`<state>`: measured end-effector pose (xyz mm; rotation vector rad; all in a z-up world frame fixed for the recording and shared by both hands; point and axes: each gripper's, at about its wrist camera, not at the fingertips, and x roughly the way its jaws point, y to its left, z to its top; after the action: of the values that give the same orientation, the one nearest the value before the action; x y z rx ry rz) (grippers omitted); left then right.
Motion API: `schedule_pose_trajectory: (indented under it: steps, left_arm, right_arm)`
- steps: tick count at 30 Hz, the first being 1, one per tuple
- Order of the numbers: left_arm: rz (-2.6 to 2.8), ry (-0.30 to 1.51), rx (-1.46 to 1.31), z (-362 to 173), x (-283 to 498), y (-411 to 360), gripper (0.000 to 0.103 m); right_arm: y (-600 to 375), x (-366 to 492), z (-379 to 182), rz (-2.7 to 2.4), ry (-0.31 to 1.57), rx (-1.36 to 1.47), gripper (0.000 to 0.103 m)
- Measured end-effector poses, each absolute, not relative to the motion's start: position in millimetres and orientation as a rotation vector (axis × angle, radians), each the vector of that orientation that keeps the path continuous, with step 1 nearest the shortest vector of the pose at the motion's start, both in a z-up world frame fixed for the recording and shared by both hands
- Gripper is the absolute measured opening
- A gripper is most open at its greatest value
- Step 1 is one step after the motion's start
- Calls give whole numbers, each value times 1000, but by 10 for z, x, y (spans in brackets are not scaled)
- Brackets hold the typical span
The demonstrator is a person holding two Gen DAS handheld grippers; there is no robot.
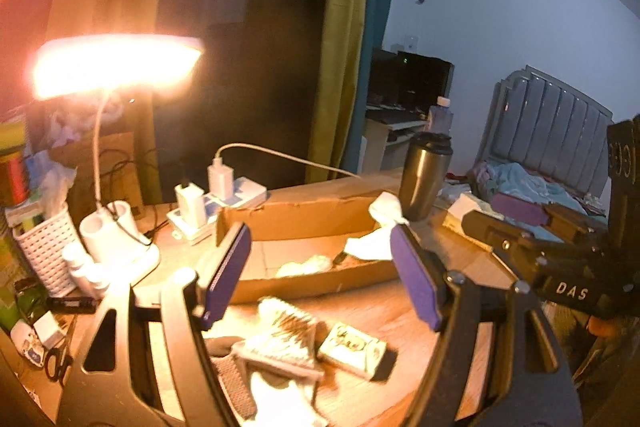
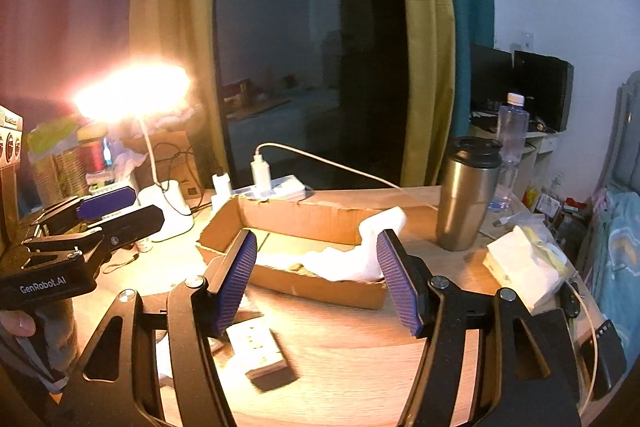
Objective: Organize soft objects
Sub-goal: 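Move both tools back from the box toward the items on the desk, then grasp the cartoon tissue packet with the right tool while the left grasps the cotton-swab bag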
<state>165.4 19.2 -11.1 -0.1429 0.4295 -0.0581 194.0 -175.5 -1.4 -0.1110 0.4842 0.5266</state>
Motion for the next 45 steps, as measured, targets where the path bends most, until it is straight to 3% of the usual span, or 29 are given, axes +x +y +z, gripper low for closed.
schedule_pose_trajectory:
  steps: [18, 22, 45]
  left_arm:
    - [15, 481, -203, -496, 1346, 718, 73]
    - [29, 500, -219, -609, 1332, 822, 73]
    - [26, 623, -218, -1039, 1531, 851, 73]
  right_arm:
    - [-1293, 1858, -403, 580, 584, -172, 67]
    - [-1170, 1882, -493, 601, 607, -184, 75]
    - [-1014, 2095, -1308, 623, 830, -234, 75]
